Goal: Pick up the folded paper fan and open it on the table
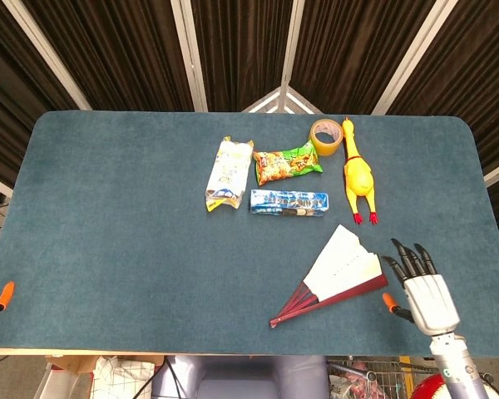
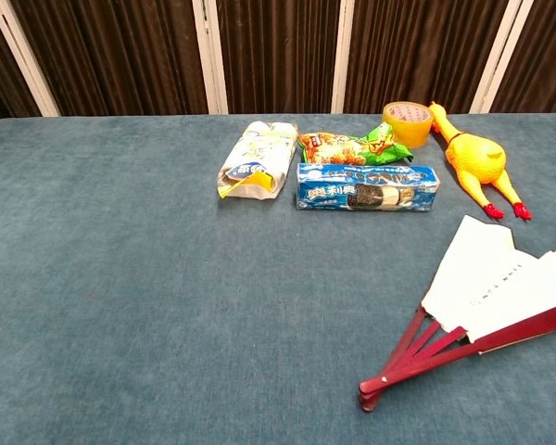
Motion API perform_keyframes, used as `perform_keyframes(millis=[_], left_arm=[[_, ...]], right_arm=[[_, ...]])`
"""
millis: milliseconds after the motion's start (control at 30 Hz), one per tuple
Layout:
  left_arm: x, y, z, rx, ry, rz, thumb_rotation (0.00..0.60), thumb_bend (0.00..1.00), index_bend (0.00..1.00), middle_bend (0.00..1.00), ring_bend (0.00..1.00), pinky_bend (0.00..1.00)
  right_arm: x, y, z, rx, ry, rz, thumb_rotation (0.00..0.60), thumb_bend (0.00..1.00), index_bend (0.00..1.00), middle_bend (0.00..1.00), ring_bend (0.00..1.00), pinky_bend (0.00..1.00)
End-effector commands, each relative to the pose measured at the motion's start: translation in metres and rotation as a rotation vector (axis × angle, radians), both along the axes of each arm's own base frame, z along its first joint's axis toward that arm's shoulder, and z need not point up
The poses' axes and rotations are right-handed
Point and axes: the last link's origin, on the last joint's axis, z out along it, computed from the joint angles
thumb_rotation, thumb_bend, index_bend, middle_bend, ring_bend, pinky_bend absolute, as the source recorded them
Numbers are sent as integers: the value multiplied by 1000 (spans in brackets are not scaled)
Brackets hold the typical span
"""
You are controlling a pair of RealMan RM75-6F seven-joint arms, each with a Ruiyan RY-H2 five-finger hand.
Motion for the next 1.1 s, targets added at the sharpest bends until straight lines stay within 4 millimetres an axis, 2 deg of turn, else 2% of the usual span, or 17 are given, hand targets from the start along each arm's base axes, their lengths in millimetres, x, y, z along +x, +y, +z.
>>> perform_keyframes(millis=[33, 233, 600, 1100], left_arm=[[-1, 0, 0, 1, -2, 7, 600, 442, 86, 0, 0, 0], [-2, 1, 0, 0, -5, 15, 600, 442, 86, 0, 0, 0], [-4, 3, 0, 0, -6, 26, 600, 442, 86, 0, 0, 0], [-3, 4, -2, -4, 0, 31, 600, 442, 87, 0, 0, 0]], right_arm=[[8, 4, -16, 33, -17, 26, 600, 305, 277, 57, 135, 86], [24, 9, -52, 101, 15, 73, 600, 305, 282, 57, 135, 86], [32, 17, -87, 152, 76, 79, 600, 305, 291, 58, 135, 87], [27, 14, -106, 177, 117, 70, 600, 305, 320, 58, 135, 87]])
